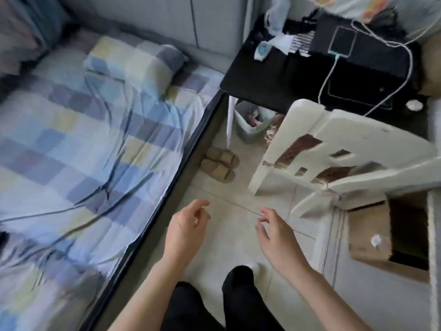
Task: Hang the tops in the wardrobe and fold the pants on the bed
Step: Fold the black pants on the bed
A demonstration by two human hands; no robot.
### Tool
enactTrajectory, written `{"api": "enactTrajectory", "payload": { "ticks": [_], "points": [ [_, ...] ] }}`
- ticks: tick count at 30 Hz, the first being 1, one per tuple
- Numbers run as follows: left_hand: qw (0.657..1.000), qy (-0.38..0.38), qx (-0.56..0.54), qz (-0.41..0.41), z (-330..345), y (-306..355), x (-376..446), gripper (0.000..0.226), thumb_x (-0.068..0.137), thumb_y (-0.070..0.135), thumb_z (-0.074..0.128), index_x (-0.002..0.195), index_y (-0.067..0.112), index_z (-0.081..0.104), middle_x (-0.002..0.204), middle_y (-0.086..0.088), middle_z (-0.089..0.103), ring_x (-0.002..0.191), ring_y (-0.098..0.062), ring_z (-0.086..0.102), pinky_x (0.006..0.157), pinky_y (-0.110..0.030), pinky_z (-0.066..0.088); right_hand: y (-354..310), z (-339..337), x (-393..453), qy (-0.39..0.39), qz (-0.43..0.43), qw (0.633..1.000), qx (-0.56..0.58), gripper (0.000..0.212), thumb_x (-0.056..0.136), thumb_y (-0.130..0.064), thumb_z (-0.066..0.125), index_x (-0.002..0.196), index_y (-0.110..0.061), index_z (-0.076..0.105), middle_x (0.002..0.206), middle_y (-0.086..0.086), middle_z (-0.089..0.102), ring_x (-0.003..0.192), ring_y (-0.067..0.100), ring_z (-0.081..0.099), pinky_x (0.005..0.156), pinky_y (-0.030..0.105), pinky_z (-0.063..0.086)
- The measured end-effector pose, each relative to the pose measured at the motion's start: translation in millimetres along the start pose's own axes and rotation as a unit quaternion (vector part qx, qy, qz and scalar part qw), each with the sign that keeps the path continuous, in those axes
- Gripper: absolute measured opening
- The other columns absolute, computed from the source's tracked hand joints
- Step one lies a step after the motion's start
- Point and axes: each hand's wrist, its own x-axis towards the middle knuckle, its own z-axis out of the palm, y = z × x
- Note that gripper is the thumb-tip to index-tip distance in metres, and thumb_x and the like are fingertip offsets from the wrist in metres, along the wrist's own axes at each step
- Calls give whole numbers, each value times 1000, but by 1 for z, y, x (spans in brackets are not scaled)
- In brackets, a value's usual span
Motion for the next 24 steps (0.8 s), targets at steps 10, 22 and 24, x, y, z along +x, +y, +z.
{"api": "enactTrajectory", "payload": {
  "ticks": [10, 22, 24],
  "points": [
    [963, 158, -39, -215, -177, -196, -101, 21, 93, 21, 53, 102, 39, 61, 77, 13, 66, 74, 0, 60, 72, -30, 51, -172, 182, -11, -141, -168, 969, -113, 41, 98, -24, 46, 138, -16, 40, 115, -5, 54, 111, 16, 47, 82, 19, 30],
    [877, 264, -79, -395, -319, -392, -195, 25, 91, 12, 55, 112, 21, 65, 93, 3, 66, 84, -13, 60, 71, -26, 42, -334, 405, -45, -326, -265, 880, -221, 39, 100, -25, 42, 137, -14, 40, 118, 1, 54, 113, 20, 49, 86, 25, 36],
    [860, 263, -91, -427, -327, -415, -199, 27, 90, 12, 55, 114, 19, 65, 95, 3, 65, 85, -15, 60, 73, -26, 42, -355, 432, -40, -351, -273, 863, -239, 38, 100, -27, 41, 136, -15, 40, 121, 2, 55, 110, 21, 50, 81, 27, 35]
  ]
}}
